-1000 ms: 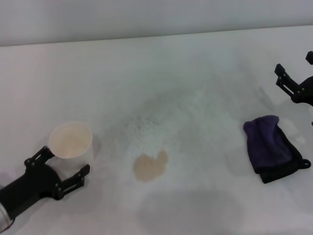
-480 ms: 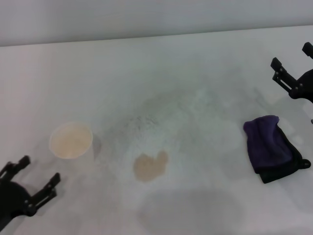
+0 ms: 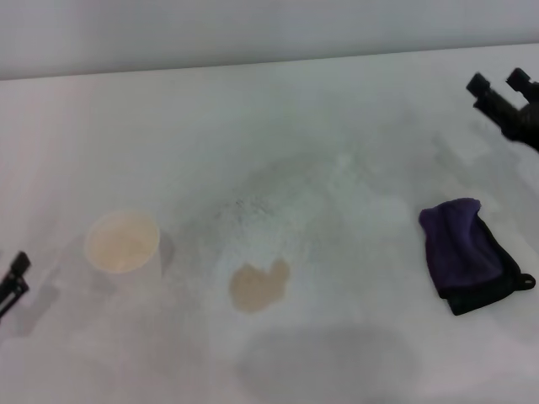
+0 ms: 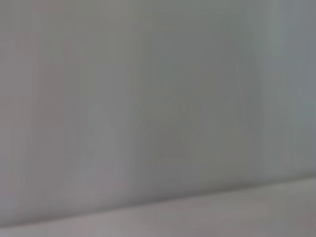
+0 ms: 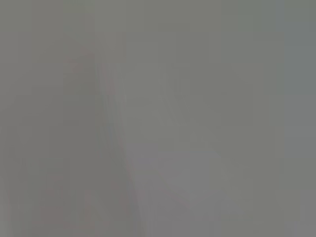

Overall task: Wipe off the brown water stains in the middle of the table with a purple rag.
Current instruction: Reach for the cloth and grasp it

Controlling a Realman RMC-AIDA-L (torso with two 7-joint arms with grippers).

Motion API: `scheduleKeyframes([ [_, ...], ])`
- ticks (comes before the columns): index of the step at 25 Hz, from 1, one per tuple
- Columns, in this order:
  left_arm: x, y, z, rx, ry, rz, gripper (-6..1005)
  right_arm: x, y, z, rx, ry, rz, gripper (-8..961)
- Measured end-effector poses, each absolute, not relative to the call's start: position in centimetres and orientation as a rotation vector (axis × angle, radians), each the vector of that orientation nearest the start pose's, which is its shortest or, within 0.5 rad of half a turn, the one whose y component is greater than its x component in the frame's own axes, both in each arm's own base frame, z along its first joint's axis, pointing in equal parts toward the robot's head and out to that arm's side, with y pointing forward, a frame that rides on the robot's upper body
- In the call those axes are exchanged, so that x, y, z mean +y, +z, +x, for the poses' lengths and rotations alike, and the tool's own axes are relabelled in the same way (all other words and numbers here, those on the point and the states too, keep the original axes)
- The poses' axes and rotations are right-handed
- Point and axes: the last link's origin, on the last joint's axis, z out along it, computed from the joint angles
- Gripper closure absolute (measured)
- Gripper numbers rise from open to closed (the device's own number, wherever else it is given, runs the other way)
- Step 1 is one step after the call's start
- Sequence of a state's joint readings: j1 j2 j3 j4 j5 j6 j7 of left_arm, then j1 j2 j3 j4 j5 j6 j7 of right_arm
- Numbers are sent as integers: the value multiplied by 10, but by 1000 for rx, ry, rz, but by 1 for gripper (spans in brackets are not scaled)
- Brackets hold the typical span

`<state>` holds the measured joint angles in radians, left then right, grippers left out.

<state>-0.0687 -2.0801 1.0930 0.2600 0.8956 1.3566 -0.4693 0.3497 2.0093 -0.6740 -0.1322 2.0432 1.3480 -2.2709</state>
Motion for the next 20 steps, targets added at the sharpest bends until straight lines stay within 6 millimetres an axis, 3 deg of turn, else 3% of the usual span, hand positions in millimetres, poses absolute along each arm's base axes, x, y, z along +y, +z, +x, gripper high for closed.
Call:
scheduleKeyframes([
  [1,209,-10,-379,-559,-673,-1901,114,309,38,357,930,1058,-1749,85],
  [5,221,-1,-378,-536,-686,-1850,113,325,53,353,1061,1077,-1776,86],
  [11,237,13,-375,-480,-689,-1762,113,344,87,344,1307,990,-1898,86],
  [12,239,14,-375,-473,-688,-1758,113,347,96,339,1362,926,-1942,86],
  [20,250,21,-372,-439,-689,-1737,113,351,117,310,1458,511,-2082,87],
])
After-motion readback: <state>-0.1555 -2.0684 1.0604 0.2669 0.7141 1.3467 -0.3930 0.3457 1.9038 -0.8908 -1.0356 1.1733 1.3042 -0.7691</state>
